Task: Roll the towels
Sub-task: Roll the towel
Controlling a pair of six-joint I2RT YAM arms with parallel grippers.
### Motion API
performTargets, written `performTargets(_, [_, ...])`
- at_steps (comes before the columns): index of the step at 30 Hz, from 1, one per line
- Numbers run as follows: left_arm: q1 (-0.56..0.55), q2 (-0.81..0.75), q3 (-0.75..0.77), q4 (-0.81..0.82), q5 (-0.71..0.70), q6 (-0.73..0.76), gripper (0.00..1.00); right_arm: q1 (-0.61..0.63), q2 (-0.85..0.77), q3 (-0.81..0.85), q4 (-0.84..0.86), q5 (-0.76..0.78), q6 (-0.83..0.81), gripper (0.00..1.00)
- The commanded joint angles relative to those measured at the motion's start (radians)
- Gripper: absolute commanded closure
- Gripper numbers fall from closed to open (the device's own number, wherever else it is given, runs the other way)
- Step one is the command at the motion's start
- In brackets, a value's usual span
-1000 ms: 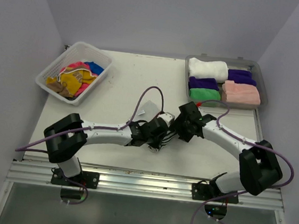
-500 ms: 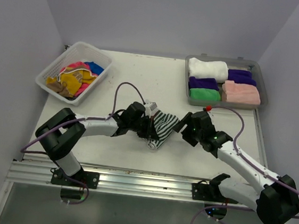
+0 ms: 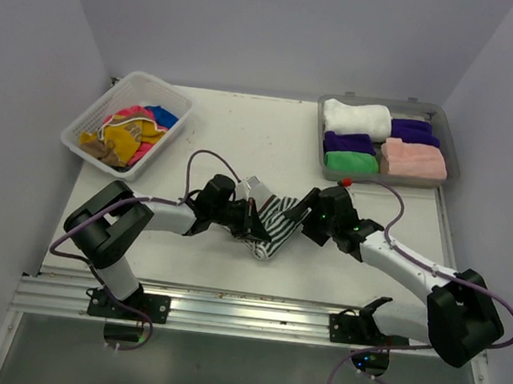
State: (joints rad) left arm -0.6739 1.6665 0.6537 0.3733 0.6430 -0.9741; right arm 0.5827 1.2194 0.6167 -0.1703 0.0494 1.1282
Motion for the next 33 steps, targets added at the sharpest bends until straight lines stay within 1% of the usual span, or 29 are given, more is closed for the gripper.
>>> performTargets(1, [0.011,0.021,-0.023,0.071,0.069,-0.046,1.0,0.005,0.058,0.011,0.078,-0.022,0.036,0.23])
performTargets(2, [0.014,0.025,-0.026,0.082,0.073,-0.052,1.0,0.005,0.075,0.018,0.086,-0.025,0.039,0.23])
performTargets(5, [0.019,0.039,-0.039,0.114,0.092,-0.069,1.0,0.006,0.149,0.028,0.098,-0.028,0.05,0.31])
performTargets(6, [0.02,0.041,-0.04,0.119,0.095,-0.072,1.0,0.008,0.175,0.028,0.104,-0.029,0.054,0.38])
performTargets(7, [0.02,0.044,-0.04,0.122,0.096,-0.069,1.0,0.009,0.189,0.026,0.123,-0.032,0.065,0.41])
performTargets(8, [0.02,0.047,-0.04,0.122,0.098,-0.069,1.0,0.009,0.199,0.026,0.13,-0.037,0.068,0.54])
performTargets(10, [0.02,0.044,-0.039,0.108,0.098,-0.052,1.0,0.011,0.226,0.047,0.117,-0.039,0.068,0.69])
performTargets(11, [0.02,0.038,-0.032,0.093,0.095,-0.038,0.98,0.012,0.233,0.058,0.098,-0.033,0.067,0.83])
performTargets(13, [0.02,0.01,0.006,-0.032,0.057,0.046,0.87,0.019,0.246,0.102,0.022,-0.02,0.051,0.93])
performTargets(14, [0.02,-0.005,0.02,-0.083,0.037,0.079,0.75,0.02,0.25,0.118,-0.01,-0.011,0.045,0.99])
performTargets(15, [0.02,-0.046,0.035,-0.196,-0.018,0.147,0.67,0.022,0.25,0.133,-0.044,0.009,0.035,1.0])
performTargets(16, [0.02,-0.069,0.059,-0.245,-0.047,0.176,0.58,0.022,0.25,0.159,-0.104,0.02,0.032,1.0])
performTargets(17, [0.02,-0.095,0.069,-0.285,-0.075,0.204,0.41,0.025,0.249,0.17,-0.13,0.029,0.027,1.0])
performTargets(18, [0.02,-0.146,0.095,-0.371,-0.144,0.257,0.33,0.023,0.249,0.181,-0.156,0.035,0.022,1.0])
performTargets(20, [0.017,-0.192,0.122,-0.479,-0.216,0.304,0.2,0.025,0.247,0.205,-0.215,0.049,0.021,1.0])
performTargets(21, [0.013,-0.232,0.157,-0.557,-0.311,0.345,0.19,0.023,0.247,0.212,-0.23,0.052,0.024,1.0])
performTargets(23, [-0.025,-0.263,0.194,-0.623,-0.415,0.379,0.18,0.025,0.253,0.233,-0.27,0.055,0.027,1.0])
performTargets(24, [-0.047,-0.281,0.211,-0.664,-0.53,0.403,0.18,0.025,0.256,0.239,-0.282,0.055,0.03,1.0])
performTargets(25, [-0.109,-0.287,0.239,-0.677,-0.586,0.416,0.19,0.023,0.259,0.253,-0.302,0.053,0.033,1.0])
performTargets(27, [-0.186,-0.286,0.274,-0.691,-0.702,0.452,0.2,0.023,0.273,0.27,-0.32,0.049,0.033,1.0])
performTargets(28, [-0.258,-0.284,0.28,-0.683,-0.727,0.463,0.21,0.023,0.276,0.281,-0.336,0.047,0.033,1.0])
performTargets(29, [-0.289,-0.283,0.285,-0.671,-0.75,0.474,0.21,0.023,0.279,0.284,-0.34,0.046,0.033,1.0])
performTargets(30, [-0.347,-0.275,0.294,-0.662,-0.813,0.483,0.2,0.025,0.281,0.287,-0.344,0.046,0.033,1.0])
performTargets(33, [-0.414,-0.246,0.31,-0.649,-0.899,0.502,0.19,0.025,0.272,0.287,-0.344,0.044,0.036,1.0])
